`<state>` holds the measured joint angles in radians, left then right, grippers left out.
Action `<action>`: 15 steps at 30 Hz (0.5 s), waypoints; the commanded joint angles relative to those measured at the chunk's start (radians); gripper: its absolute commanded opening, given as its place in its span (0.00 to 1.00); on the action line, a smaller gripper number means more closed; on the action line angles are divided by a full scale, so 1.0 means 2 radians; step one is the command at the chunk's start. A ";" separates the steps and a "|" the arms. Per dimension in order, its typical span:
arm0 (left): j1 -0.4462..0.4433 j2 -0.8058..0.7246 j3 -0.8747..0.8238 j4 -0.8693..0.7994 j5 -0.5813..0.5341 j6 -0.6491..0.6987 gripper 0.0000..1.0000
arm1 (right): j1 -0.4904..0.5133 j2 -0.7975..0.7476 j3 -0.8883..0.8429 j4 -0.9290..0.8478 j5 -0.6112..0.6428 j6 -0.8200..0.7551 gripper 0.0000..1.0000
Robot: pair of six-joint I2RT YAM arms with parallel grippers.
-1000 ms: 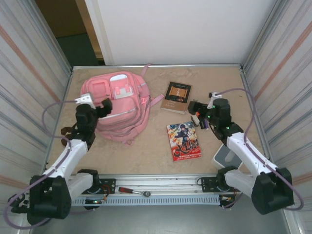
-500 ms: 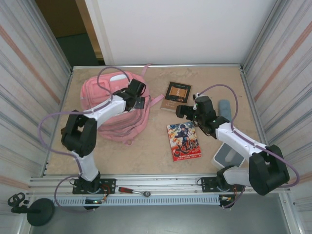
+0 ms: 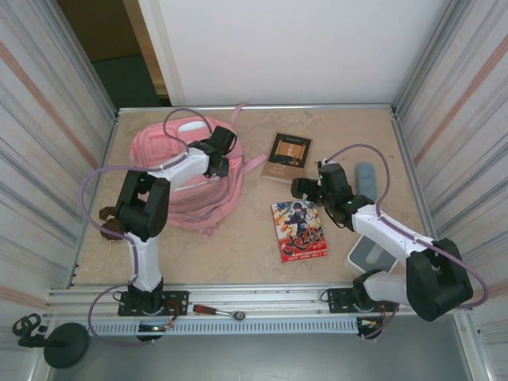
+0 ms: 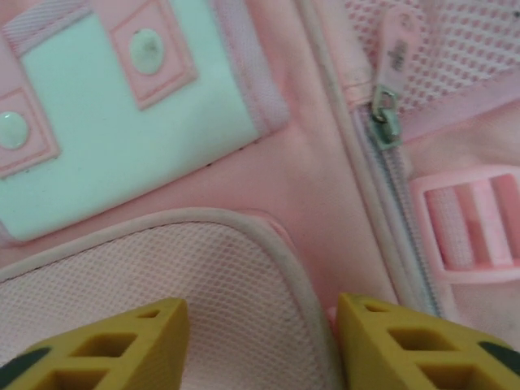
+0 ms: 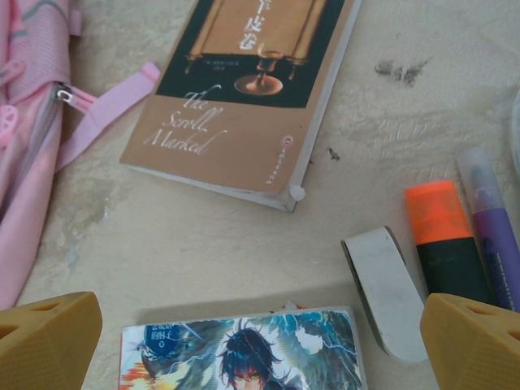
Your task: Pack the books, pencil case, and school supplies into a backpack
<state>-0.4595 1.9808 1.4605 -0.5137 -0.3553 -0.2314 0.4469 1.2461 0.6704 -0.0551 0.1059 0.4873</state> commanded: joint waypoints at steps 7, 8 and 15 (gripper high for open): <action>0.011 0.015 -0.020 0.004 0.039 0.007 0.14 | 0.007 0.027 0.022 -0.024 0.003 0.007 0.99; 0.011 0.006 -0.029 0.011 0.047 0.011 0.07 | 0.007 0.030 0.025 -0.028 0.003 0.006 0.99; 0.007 -0.163 -0.203 0.194 0.175 0.075 0.00 | 0.006 0.061 0.070 -0.067 -0.028 -0.015 0.99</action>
<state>-0.4397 1.8042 1.1770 -0.2684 -0.1913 -0.1734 0.4522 1.3293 0.7364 -0.1284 0.0967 0.4858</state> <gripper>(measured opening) 0.063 0.990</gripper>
